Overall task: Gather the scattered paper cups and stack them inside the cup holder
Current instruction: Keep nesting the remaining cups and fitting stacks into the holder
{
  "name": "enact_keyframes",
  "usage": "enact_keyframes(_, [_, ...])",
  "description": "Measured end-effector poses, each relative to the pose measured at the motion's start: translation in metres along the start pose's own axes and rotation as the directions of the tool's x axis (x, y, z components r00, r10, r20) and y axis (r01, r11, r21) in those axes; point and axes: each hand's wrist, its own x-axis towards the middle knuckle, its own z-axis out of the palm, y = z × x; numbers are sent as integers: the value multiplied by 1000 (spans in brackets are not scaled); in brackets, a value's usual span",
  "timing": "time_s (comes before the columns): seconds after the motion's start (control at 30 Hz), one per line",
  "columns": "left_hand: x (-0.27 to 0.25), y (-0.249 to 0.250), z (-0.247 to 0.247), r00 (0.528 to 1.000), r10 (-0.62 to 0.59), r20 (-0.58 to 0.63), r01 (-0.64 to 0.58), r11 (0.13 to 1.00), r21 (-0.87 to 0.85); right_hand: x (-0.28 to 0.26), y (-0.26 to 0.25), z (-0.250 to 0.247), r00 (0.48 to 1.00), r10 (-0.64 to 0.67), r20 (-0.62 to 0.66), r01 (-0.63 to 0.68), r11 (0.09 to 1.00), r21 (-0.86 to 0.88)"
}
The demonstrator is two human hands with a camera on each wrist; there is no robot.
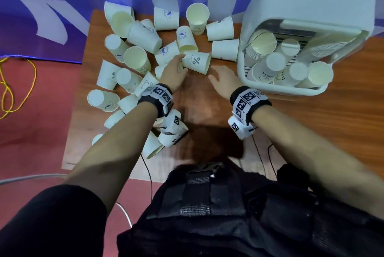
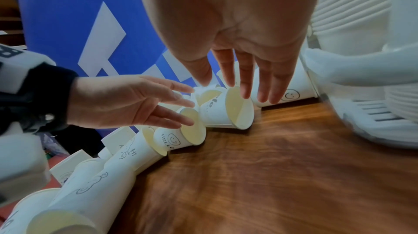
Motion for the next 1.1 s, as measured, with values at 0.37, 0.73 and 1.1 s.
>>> enact_keyframes(0.37, [25, 10, -10, 999, 34, 28, -36, 997, 64, 35, -17, 15, 997, 81, 18, -83, 991, 108])
enact_keyframes(0.73, [24, 6, -15, 995, 72, -69, -70, 997, 26, 24, -19, 8, 996, 93, -13, -87, 962, 257])
enact_keyframes(1.1, [0, 30, 0, 972, 202, -123, -192, 978, 83, -18, -13, -21, 966, 105, -235, 0, 914, 406])
